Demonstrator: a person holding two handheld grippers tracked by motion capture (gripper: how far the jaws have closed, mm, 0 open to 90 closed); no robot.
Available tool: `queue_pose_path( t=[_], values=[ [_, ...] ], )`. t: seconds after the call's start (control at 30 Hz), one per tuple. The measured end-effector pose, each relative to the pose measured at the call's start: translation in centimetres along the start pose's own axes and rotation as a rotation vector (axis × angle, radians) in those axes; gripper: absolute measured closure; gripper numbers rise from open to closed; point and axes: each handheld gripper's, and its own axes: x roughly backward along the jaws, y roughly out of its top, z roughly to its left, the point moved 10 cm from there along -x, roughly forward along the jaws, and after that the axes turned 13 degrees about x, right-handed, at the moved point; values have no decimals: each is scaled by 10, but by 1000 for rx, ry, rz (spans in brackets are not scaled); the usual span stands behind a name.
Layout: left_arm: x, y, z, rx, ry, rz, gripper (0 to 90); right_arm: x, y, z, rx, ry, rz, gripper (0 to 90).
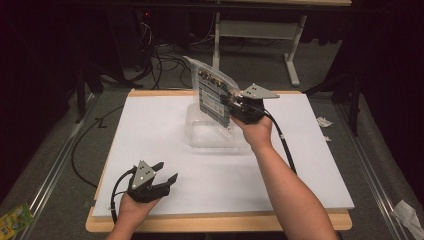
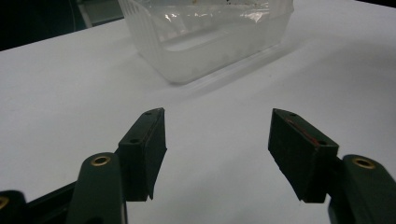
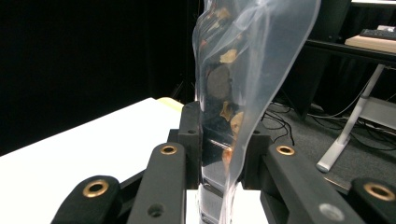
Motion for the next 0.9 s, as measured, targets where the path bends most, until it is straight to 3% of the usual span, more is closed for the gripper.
queue_pose_path(
  t=[0.3, 0.63, 0.9],
  values=[
    [0, 0, -1, -3, -7, 0, 373, -14, -14, 4, -7, 2, 15, 769],
    [-1, 0, -3, -8, -10, 2, 374, -14, -19, 3, -27, -6, -17, 769],
    [-2, 0, -4, -10, -14, 5, 375, -13, -25, 5, -30, -6, 1, 771]
  ],
)
